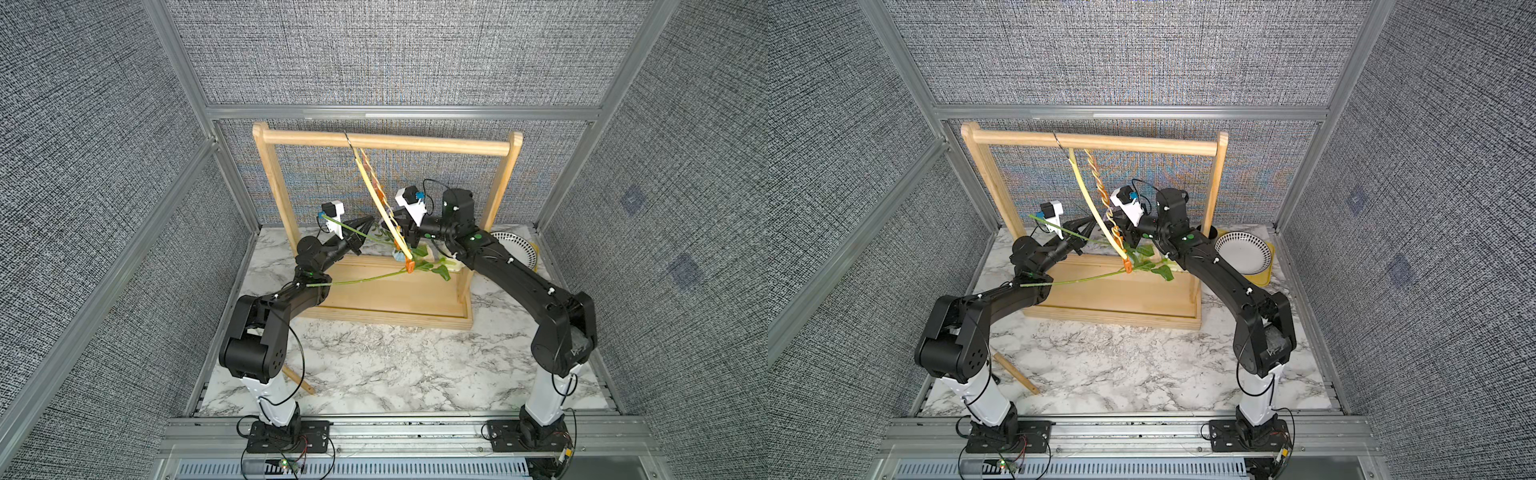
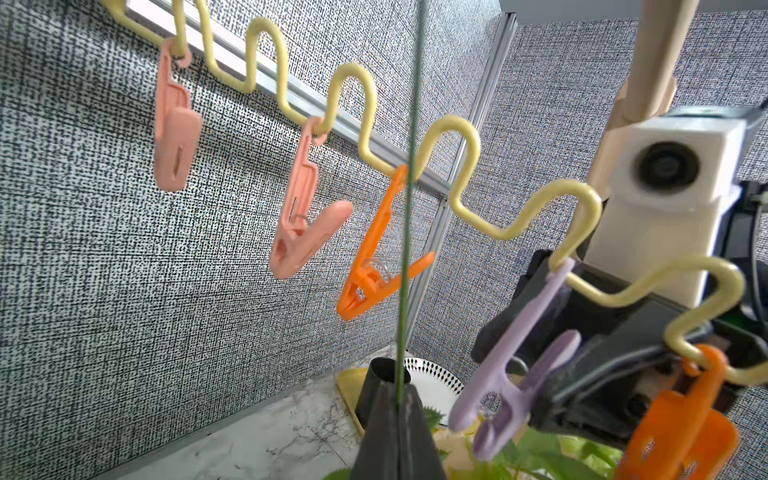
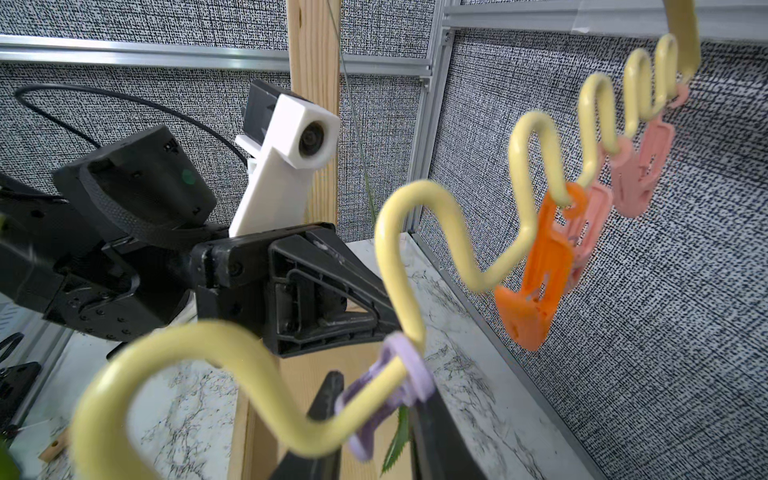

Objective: Dry the flowers on a clothes hanger
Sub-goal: Clamp the flower onto the hanger.

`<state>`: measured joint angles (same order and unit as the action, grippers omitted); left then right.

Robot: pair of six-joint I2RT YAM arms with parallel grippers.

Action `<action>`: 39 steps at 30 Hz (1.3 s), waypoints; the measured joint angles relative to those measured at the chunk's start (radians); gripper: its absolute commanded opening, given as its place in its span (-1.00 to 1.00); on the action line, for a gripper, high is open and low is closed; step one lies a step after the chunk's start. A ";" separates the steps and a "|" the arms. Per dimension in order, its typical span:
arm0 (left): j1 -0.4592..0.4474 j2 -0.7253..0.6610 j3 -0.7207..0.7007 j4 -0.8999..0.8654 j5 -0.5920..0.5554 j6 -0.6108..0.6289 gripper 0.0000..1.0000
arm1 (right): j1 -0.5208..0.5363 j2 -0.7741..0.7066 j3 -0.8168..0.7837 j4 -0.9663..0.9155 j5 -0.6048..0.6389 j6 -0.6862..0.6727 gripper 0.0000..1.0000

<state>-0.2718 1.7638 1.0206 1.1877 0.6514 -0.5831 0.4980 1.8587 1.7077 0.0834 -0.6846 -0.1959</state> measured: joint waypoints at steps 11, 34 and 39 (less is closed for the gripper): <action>-0.015 0.000 -0.018 0.038 0.007 -0.004 -0.96 | 0.000 0.008 0.005 0.003 0.017 0.028 -0.55; -0.027 0.007 -0.024 0.082 0.005 -0.004 -0.96 | 0.010 0.016 0.006 0.003 0.040 0.058 -0.59; -0.029 0.012 -0.024 0.082 0.003 -0.004 -0.96 | 0.010 0.016 0.006 0.003 0.049 0.060 -0.44</action>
<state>-0.3012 1.7760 0.9966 1.2697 0.6548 -0.5869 0.5076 1.8744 1.7134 0.0860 -0.6357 -0.1364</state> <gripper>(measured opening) 0.071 0.232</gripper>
